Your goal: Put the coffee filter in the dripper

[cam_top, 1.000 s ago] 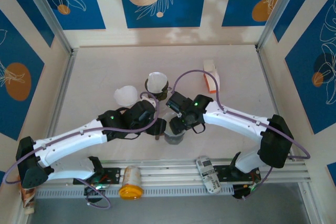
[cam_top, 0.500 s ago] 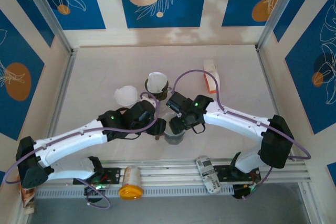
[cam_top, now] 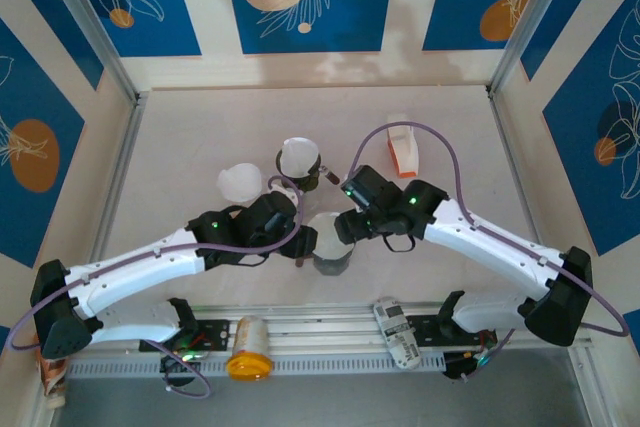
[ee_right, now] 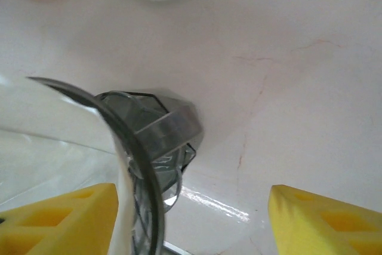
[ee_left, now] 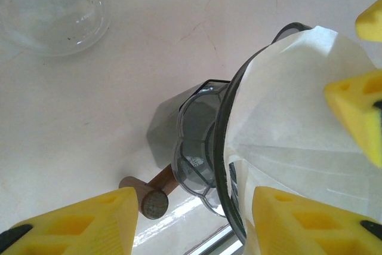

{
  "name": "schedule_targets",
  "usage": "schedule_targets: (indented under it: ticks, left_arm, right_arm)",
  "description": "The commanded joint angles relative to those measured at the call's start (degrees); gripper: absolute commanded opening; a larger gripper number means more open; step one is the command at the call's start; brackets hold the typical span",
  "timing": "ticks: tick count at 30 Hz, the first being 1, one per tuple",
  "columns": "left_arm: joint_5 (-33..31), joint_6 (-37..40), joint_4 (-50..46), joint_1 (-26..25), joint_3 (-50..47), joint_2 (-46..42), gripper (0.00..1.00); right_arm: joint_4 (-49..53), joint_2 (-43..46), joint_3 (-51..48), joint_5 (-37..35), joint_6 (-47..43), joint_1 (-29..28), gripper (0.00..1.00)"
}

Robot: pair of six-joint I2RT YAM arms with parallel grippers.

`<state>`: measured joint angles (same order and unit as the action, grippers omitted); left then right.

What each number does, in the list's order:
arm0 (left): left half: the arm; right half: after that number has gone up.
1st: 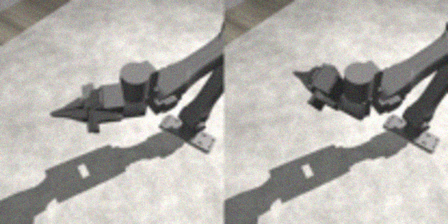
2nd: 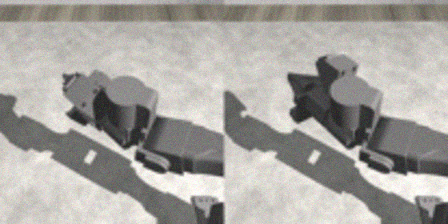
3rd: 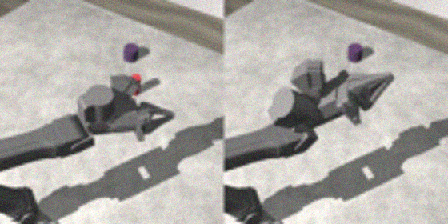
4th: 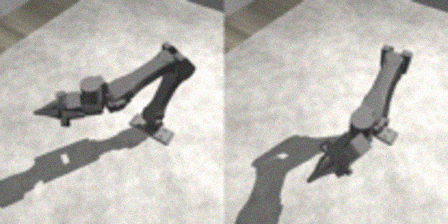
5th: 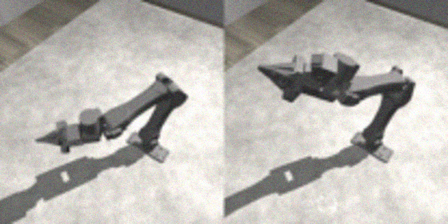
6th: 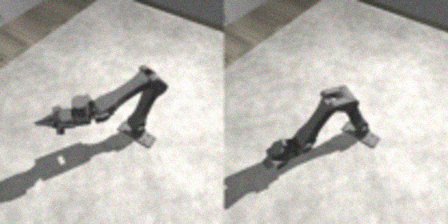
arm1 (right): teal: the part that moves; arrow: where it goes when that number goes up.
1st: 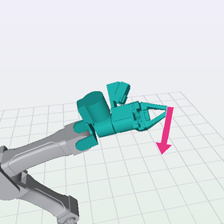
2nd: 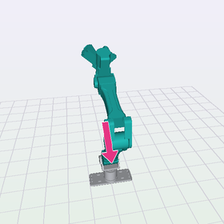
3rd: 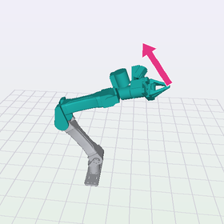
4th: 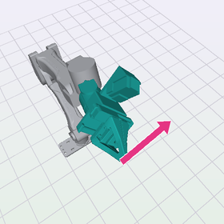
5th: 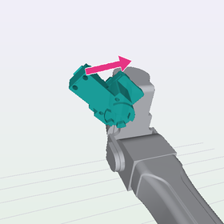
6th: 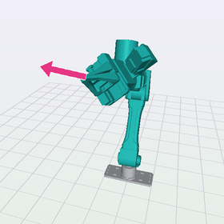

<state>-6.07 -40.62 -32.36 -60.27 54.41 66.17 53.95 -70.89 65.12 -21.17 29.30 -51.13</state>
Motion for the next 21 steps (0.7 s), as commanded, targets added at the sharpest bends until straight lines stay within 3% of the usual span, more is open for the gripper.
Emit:
schedule_targets:
  ticks: [1,21]
  left_arm:
    - [0.8,-1.1,0.4,-0.5,-0.7,0.3,0.53]
    - [1.1,-1.4,1.5,-0.5,-1.2,0.6,0.52]
  right_arm:
    - [1.9,1.5,-0.4,-1.2,1.5,1.0,0.67]
    - [1.0,5.8,-1.9,4.4,2.9,-0.6,0.67]
